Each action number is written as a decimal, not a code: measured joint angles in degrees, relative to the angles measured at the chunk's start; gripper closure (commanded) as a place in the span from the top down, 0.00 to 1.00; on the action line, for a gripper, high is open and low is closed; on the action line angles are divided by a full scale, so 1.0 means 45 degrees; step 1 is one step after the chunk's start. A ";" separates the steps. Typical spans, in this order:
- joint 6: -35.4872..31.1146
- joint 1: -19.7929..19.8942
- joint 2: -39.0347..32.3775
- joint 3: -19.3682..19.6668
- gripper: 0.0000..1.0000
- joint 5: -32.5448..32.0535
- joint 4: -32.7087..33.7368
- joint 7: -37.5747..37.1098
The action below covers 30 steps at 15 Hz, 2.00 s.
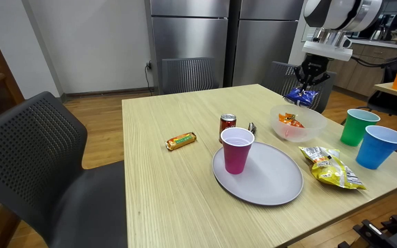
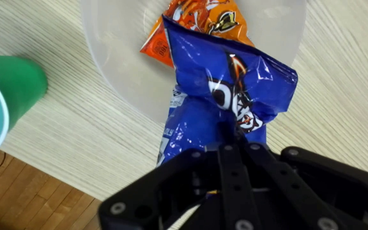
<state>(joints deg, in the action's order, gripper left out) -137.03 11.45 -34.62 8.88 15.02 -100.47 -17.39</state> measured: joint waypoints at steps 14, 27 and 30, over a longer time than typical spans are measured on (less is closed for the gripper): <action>-0.0041 -0.0497 0.0297 -0.0248 0.00 -0.0092 -0.1414 0.0750; 0.0035 -0.0933 0.0010 -0.0528 0.00 -0.0530 -0.1589 0.1083; 0.0063 -0.0957 -0.0188 -0.0527 0.00 -0.0749 -0.1588 0.1083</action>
<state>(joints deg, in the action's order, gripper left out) -136.74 7.15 -35.46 6.51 11.65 -107.61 -12.51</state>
